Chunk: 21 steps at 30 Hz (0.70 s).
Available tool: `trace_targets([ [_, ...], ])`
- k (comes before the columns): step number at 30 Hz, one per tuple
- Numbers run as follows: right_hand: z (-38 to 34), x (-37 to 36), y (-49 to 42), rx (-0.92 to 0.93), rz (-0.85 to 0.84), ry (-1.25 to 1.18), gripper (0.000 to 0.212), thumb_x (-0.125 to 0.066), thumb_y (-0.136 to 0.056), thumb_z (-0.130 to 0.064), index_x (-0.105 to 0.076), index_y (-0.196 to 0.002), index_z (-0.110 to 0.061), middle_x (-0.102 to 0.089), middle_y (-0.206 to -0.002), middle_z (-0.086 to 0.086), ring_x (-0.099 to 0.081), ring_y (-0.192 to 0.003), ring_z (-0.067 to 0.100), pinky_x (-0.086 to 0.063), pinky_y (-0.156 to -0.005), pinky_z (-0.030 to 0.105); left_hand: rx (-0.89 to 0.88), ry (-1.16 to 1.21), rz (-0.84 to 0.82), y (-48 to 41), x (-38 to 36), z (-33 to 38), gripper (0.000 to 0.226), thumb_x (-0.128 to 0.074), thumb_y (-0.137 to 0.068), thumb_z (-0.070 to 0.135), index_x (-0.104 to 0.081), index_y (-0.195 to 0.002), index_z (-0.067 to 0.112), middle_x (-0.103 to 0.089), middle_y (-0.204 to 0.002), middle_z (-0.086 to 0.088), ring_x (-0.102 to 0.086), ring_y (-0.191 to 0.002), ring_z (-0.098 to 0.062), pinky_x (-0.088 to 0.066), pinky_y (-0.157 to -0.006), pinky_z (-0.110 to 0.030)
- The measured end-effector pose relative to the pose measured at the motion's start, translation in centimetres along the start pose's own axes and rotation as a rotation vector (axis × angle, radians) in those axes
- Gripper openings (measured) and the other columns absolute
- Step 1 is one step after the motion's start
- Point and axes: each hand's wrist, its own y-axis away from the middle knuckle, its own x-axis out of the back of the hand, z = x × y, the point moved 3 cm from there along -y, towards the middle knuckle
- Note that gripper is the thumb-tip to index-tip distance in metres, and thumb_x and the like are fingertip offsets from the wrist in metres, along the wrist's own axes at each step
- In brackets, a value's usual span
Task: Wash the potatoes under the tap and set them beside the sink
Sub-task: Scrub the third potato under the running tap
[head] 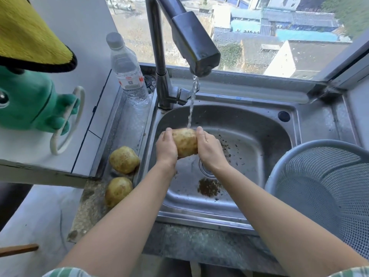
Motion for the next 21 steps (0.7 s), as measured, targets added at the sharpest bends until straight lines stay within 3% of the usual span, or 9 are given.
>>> trace_targets([
  [2, -0.6, -0.7, 0.5, 0.077, -0.126, -0.155, 0.052, -0.034, -0.099, -0.055, -0.060, -0.127, -0.020, -0.055, -0.129, 0.010, -0.054, -0.121, 0.023, -0.042, -0.108, 0.045, 0.132, 0.097, 0.015, -0.1, 0.2, -0.1, 0.038, -0.037, -0.101, 0.041, -0.064, -0.108, 0.014, -0.068, -0.110, -0.018, -0.068, -0.094, -0.031, -0.061, -0.070, -0.044],
  [4, -1.4, -1.0, 1.3, 0.152, -0.230, -0.348, 0.042, -0.053, -0.096, -0.043, -0.049, -0.134, -0.025, -0.054, -0.130, 0.005, -0.055, -0.121, 0.020, -0.048, -0.104, 0.039, 0.243, 0.135, -0.042, 0.8, 0.2, 0.1, 0.043, -0.036, -0.103, 0.044, -0.064, -0.102, 0.011, -0.068, -0.092, -0.017, -0.066, -0.075, -0.026, -0.056, -0.056, -0.035],
  [7, -2.1, -0.8, 1.2, 0.168, -0.133, -0.472, 0.031, -0.065, -0.084, -0.036, -0.059, -0.113, -0.024, -0.064, -0.106, 0.003, -0.066, -0.097, 0.019, -0.059, -0.080, 0.033, 0.162, -0.080, -0.149, 1.7, 0.1, 0.1, 0.062, -0.039, -0.096, 0.062, -0.067, -0.096, 0.007, -0.059, -0.064, -0.009, -0.049, -0.044, -0.015, -0.041, -0.042, -0.023],
  [9, -2.9, -0.6, 1.0, 0.111, -0.050, -0.525, 0.021, -0.062, -0.089, -0.032, -0.063, -0.103, -0.016, -0.066, -0.093, 0.003, -0.065, -0.086, 0.017, -0.058, -0.070, 0.031, 0.093, -0.137, -0.167, 1.9, 0.0, -0.1, 0.067, -0.041, -0.090, 0.070, -0.067, -0.085, 0.008, -0.052, -0.057, -0.006, -0.039, -0.038, -0.011, -0.031, -0.038, -0.019],
  [11, -3.1, -0.8, 1.0, 0.093, -0.058, -0.596, 0.019, -0.058, -0.095, -0.026, -0.066, -0.103, -0.010, -0.067, -0.092, 0.007, -0.065, -0.085, 0.017, -0.057, -0.071, 0.032, 0.132, -0.147, -0.158, 1.9, 0.3, -0.1, 0.066, -0.038, -0.088, 0.072, -0.059, -0.070, 0.012, -0.045, -0.051, -0.002, -0.032, -0.036, -0.011, -0.026, -0.036, -0.017],
  [13, -3.2, -0.7, 1.3, 0.218, -0.081, -0.550, 0.020, -0.061, -0.094, -0.025, -0.067, -0.106, -0.010, -0.069, -0.100, 0.006, -0.066, -0.092, 0.017, -0.059, -0.080, 0.036, 0.284, -0.153, -0.227, 1.8, 0.5, -0.1, 0.061, -0.032, -0.088, 0.069, -0.045, -0.058, 0.017, -0.034, -0.044, 0.001, -0.023, -0.034, -0.011, -0.020, -0.035, -0.015],
  [15, -3.3, -0.5, 1.4, 0.304, -0.075, -0.458, 0.014, -0.065, -0.088, -0.024, -0.069, -0.096, -0.014, -0.069, -0.095, -0.003, -0.065, -0.090, 0.013, -0.058, -0.080, 0.037, 0.370, -0.178, -0.308, 2.1, 0.7, -0.3, 0.061, -0.026, -0.089, 0.066, -0.039, -0.052, 0.020, -0.026, -0.043, 0.003, -0.018, -0.034, -0.011, -0.016, -0.035, -0.015],
  [18, -3.7, -0.3, 0.3, 0.143, 0.032, -0.454, 0.022, -0.056, -0.087, -0.025, -0.068, -0.070, -0.019, -0.066, -0.071, -0.008, -0.063, -0.073, 0.012, -0.056, -0.071, 0.035, 0.240, -0.263, -0.355, 2.6, 0.0, -0.7, 0.083, -0.016, -0.091, 0.075, -0.054, -0.046, 0.017, -0.037, -0.045, 0.000, -0.030, -0.037, -0.012, -0.025, -0.038, -0.018],
  [21, -3.4, -0.5, -0.6, -0.153, 0.128, -0.461, 0.045, -0.042, -0.096, -0.036, -0.069, -0.063, -0.022, -0.073, -0.082, 0.004, -0.069, -0.087, 0.024, -0.057, -0.084, 0.045, -0.064, -0.255, -0.337, 2.8, -0.7, -0.5, 0.075, -0.031, -0.092, 0.071, -0.067, -0.086, 0.006, -0.055, -0.064, -0.011, -0.048, -0.054, -0.023, -0.039, -0.047, -0.026],
])
